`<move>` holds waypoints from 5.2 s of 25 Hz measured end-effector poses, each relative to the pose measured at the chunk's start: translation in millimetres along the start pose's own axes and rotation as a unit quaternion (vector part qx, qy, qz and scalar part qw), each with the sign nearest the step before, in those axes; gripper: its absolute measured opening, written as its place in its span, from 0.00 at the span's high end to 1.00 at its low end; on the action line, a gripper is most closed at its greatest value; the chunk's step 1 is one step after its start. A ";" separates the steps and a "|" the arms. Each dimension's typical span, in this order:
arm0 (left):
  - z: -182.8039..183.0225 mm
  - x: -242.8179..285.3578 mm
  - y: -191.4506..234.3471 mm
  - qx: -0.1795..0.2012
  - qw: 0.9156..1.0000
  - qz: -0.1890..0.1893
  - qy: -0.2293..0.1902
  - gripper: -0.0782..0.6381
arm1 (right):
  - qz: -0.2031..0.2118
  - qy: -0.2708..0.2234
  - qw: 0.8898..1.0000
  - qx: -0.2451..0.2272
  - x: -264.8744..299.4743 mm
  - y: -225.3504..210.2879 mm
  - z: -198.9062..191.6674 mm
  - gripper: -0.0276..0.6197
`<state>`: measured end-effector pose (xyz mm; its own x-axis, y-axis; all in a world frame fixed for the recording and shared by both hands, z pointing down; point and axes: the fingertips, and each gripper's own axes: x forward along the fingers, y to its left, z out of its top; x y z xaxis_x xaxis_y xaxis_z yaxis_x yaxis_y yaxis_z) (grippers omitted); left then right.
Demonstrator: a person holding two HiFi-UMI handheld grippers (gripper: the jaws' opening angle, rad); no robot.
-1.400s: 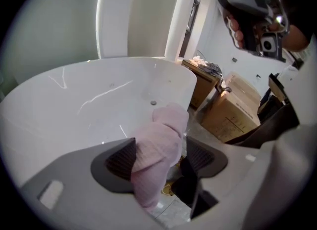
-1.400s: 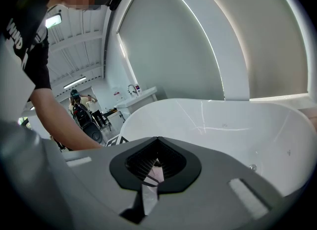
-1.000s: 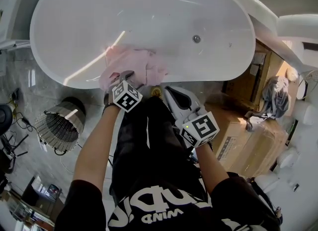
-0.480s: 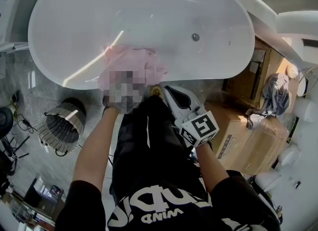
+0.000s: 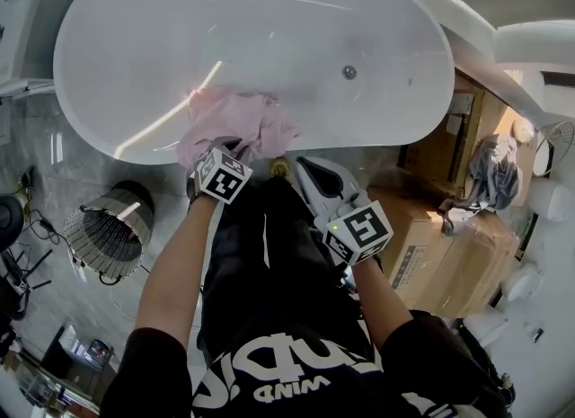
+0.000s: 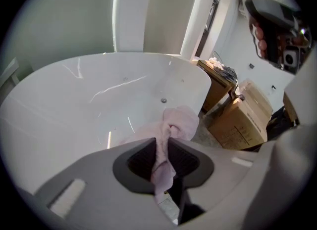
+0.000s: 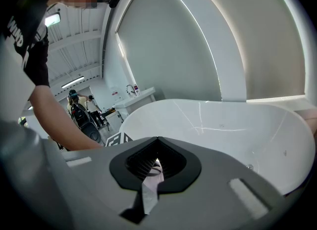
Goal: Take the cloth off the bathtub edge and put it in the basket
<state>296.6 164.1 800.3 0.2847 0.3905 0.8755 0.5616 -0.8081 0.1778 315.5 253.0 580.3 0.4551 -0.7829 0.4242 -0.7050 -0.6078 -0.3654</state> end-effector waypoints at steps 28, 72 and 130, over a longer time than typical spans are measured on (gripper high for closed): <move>95.8 -232.3 -49.2 -0.079 0.980 0.021 -0.180 0.81 | 0.037 -0.041 0.998 -0.031 -52.3 30.8 96.4 0.95; -188.8 -573.4 -67.5 -0.399 0.714 0.400 -0.414 0.81 | 0.481 0.056 0.842 -0.237 76.9 435.0 72.2 0.95; -390.8 -702.8 -108.7 -0.500 0.534 0.570 -0.374 0.81 | 0.653 0.133 0.689 -0.285 124.6 694.1 -19.3 0.95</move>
<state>-268.1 -194.8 341.3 0.4403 -0.8418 0.3123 -0.8968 -0.3951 0.1992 -127.7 -263.8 395.6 -0.8315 -0.5157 0.2067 -0.5534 0.8017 -0.2259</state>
